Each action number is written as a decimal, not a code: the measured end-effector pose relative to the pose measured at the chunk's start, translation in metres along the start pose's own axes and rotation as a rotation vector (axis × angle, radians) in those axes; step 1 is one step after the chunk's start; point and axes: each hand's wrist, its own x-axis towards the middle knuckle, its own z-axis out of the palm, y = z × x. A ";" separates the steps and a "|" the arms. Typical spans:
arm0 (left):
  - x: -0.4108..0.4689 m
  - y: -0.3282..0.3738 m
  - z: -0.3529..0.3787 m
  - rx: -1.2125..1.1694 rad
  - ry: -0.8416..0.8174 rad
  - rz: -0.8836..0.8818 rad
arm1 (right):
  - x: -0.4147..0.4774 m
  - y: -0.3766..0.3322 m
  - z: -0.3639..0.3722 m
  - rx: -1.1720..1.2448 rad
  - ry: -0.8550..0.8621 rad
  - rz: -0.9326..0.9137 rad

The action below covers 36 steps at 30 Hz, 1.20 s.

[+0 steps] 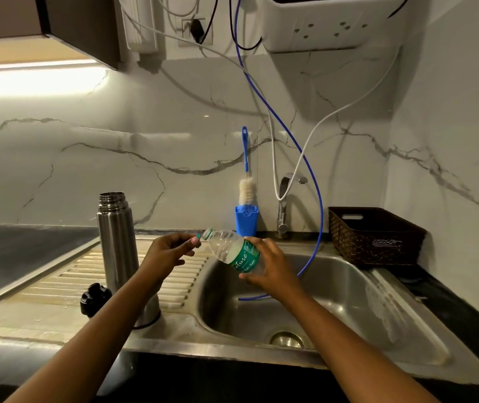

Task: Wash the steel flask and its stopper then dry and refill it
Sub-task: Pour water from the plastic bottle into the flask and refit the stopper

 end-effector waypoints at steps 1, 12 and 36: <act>0.002 0.000 0.003 -0.013 0.005 -0.002 | 0.000 0.000 -0.002 -0.089 0.001 -0.012; 0.006 -0.014 0.011 -0.010 -0.001 -0.024 | 0.004 0.011 -0.006 -0.501 0.131 -0.257; 0.000 -0.020 -0.005 0.088 -0.241 0.277 | -0.006 0.006 -0.016 0.913 -0.845 0.446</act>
